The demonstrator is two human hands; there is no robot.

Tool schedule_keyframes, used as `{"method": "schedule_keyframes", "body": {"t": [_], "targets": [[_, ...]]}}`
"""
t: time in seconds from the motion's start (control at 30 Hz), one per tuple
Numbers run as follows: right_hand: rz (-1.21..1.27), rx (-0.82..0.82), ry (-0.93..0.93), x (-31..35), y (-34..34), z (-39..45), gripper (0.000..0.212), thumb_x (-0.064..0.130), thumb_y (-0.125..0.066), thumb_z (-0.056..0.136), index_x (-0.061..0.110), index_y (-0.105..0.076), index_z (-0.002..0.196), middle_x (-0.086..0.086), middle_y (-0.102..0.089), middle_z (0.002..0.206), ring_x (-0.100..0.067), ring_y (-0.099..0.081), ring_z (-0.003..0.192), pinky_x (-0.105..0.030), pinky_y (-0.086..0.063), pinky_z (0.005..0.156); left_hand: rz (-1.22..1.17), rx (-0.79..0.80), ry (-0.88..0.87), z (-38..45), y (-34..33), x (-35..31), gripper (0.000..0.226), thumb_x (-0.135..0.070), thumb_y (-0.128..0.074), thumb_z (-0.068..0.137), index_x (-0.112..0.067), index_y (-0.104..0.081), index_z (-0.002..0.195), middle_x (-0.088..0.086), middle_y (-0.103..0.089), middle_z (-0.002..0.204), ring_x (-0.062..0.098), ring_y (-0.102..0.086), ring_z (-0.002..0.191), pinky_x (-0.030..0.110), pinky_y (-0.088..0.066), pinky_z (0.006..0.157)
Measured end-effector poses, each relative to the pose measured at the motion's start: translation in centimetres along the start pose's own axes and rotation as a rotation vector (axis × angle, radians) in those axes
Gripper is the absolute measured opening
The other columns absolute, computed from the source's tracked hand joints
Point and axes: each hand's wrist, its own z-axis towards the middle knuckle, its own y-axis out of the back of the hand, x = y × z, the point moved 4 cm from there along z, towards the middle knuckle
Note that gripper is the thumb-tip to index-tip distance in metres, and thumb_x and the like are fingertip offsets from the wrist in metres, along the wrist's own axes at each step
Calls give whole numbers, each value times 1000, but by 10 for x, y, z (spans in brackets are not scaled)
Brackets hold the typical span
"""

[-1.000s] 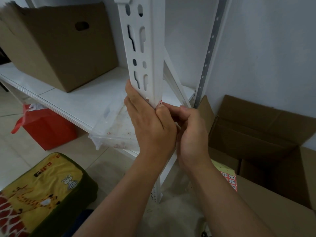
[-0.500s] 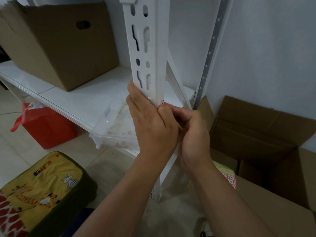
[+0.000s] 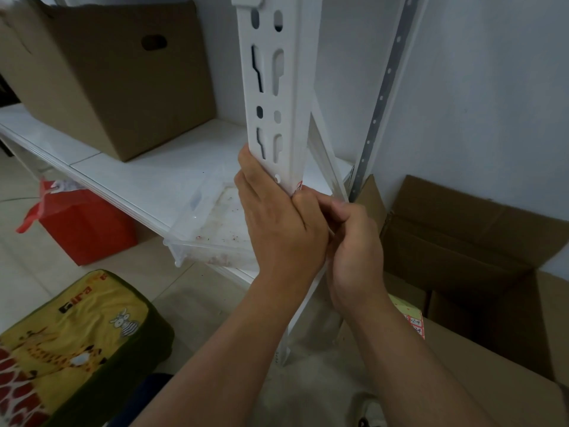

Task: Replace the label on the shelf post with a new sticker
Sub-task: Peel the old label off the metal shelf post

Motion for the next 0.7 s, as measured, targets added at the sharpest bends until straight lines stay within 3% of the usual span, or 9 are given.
{"method": "schedule_keyframes", "body": {"t": [0.13, 0.33, 0.47, 0.57, 0.7], "targets": [[0, 7, 14, -1, 0, 1, 40, 39, -34, 87, 35, -73, 90, 18, -72, 98, 1, -64, 99, -21, -49, 89, -4, -13, 1, 0, 0, 1, 67, -28, -33, 83, -9, -19, 145, 4, -39, 116, 15, -43, 92, 37, -51, 69], [0, 50, 40, 2, 0, 0, 42, 39, -33, 83, 45, -73, 78, 25, -71, 92, 7, -63, 95, -8, -48, 77, -8, -8, -17, 0, 0, 2, 67, -28, -35, 83, -10, -18, 145, 1, -38, 116, 14, -43, 93, 37, -52, 70], [-26, 50, 60, 0, 2, 2, 37, 35, -33, 90, 35, -70, 97, 22, -71, 96, 4, -63, 98, -13, -50, 83, -27, 64, -40, -1, 0, 8, 70, -30, -37, 85, -10, -14, 148, 5, -37, 125, 4, -41, 98, 15, -47, 72], [-46, 6, 96, 3, 5, 6, 27, 17, -41, 101, 21, -67, 108, 17, -73, 92, 0, -66, 94, -14, -51, 83, -2, 147, -108, -2, 4, 19, 78, -29, -44, 90, -6, -4, 152, 2, -32, 131, -12, -34, 109, -2, -34, 83], [-244, -32, 261, 7, 6, 7, 17, 10, -55, 94, 16, -64, 108, 9, -69, 99, -3, -65, 93, -12, -51, 78, 24, 208, -152, 0, 9, 32, 85, -30, -53, 91, -4, 0, 152, -10, -26, 127, -18, -31, 112, -3, -29, 88]]}}
